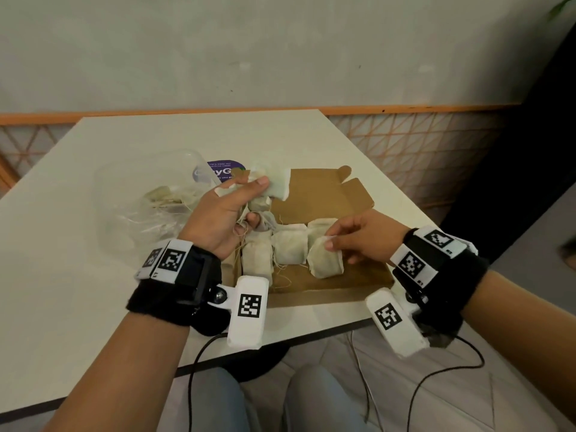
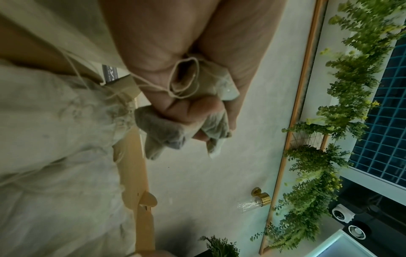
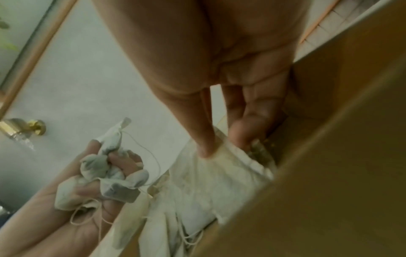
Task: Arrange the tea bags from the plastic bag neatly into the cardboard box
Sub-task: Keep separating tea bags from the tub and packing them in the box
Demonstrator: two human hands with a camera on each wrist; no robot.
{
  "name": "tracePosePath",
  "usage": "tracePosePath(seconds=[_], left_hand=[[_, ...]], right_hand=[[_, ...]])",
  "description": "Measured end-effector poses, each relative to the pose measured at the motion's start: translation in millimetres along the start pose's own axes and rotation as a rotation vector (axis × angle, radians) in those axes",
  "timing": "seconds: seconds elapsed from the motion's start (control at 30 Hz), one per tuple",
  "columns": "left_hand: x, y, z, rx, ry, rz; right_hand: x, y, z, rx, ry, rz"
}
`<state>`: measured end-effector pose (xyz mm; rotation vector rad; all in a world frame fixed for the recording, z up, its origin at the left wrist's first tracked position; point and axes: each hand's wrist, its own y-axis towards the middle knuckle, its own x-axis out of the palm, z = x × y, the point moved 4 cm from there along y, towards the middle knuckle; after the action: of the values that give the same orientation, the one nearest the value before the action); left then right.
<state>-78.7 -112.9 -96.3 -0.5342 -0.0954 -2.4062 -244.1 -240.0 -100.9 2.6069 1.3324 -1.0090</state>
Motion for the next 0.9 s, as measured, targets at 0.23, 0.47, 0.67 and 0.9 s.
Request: tracePosePath(seconds=[0.23,0.47,0.67,0.9], left_hand=[[3.4,-0.5,0.4,0.009,-0.026,-0.011],[2.6,-1.0,0.2,0.005,-0.032,-0.034],[3.0,-0.1,-0.1,-0.023,-0.036,-0.021],[2.8,-2.8,1.9,-0.033,-0.062,-0.029]], right_hand=[[-0.4,4.5,-0.4,0.095,0.095,0.066],[-16.6,-3.3,-13.8,-0.083,-0.115,0.321],[17.1,-11.2,-6.5,-0.064,-0.184,-0.009],[-7.4,-7.4,-22.1,-0.161,-0.327,0.058]])
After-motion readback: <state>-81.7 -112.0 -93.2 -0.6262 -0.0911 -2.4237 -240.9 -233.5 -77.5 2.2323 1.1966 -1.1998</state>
